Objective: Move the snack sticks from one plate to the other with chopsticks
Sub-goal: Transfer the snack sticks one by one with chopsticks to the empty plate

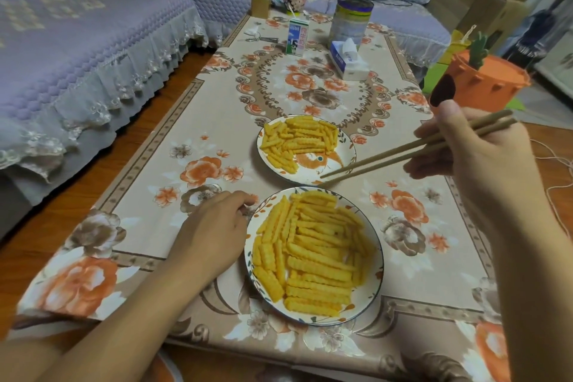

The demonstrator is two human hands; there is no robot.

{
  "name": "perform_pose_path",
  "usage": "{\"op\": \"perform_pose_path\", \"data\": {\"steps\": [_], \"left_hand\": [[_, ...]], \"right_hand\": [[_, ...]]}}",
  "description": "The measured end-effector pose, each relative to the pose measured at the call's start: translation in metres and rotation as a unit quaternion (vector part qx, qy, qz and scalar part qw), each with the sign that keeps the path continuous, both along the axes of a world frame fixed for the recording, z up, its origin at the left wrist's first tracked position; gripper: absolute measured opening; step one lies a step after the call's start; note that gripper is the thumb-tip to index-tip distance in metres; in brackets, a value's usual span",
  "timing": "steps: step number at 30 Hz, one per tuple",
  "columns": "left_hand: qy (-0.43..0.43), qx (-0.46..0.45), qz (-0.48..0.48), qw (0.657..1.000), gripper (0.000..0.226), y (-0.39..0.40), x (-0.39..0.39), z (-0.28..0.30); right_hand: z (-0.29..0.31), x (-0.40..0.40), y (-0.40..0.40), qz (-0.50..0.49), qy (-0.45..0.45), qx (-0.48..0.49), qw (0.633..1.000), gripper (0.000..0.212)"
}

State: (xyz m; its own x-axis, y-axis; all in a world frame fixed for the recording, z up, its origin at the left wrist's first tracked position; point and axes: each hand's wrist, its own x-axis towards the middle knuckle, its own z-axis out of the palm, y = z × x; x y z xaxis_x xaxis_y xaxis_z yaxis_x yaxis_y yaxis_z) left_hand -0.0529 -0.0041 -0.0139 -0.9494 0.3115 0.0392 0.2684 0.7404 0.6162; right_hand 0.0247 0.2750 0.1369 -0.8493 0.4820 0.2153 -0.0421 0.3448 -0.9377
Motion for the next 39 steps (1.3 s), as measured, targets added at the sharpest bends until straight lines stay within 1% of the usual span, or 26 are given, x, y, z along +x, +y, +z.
{"op": "perform_pose_path", "data": {"steps": [3, 7, 11, 13, 16, 22, 26, 32, 36, 39], "left_hand": [[0.001, -0.004, 0.0, 1.0, 0.041, 0.0, 0.0, 0.0], [-0.005, -0.023, -0.005, 1.0, 0.041, 0.002, 0.001, 0.0], [-0.014, -0.024, -0.026, 0.999, 0.041, -0.006, 0.003, -0.002], [-0.016, -0.015, -0.018, 1.0, 0.044, -0.016, 0.003, -0.003], [-0.017, -0.009, -0.007, 1.0, 0.044, -0.029, 0.006, -0.003], [-0.031, 0.0, -0.01, 0.999, 0.046, -0.039, 0.009, 0.003], [-0.039, -0.001, -0.019, 0.999, 0.044, -0.037, 0.009, 0.004], [-0.04, -0.015, -0.024, 0.999, 0.044, -0.035, 0.008, 0.001], [-0.033, -0.014, -0.023, 0.999, 0.043, -0.034, 0.007, -0.003], [-0.019, -0.011, -0.017, 1.0, 0.044, -0.031, 0.009, -0.007]], "right_hand": [[-0.006, -0.004, -0.002, -0.025, 0.036, -0.057, 0.997, 0.038], [-0.032, -0.018, -0.02, -0.013, 0.014, -0.095, 0.995, 0.035], [-0.061, -0.028, -0.042, 0.007, -0.001, -0.066, 0.998, 0.032], [-0.071, -0.03, -0.049, 0.003, -0.002, -0.052, 0.999, 0.031], [-0.077, -0.03, -0.053, -0.018, 0.007, -0.053, 0.998, 0.035], [-0.056, -0.022, -0.043, -0.058, 0.003, 0.022, 0.998, 0.043], [-0.042, -0.024, -0.039, -0.077, 0.003, 0.008, 0.997, 0.045], [-0.016, -0.017, -0.034, -0.099, 0.026, -0.021, 0.994, 0.045], [0.0, 0.004, -0.028, -0.087, 0.006, -0.016, 0.996, 0.049], [0.001, 0.021, -0.024, -0.084, -0.02, -0.014, 0.996, 0.05]]}}
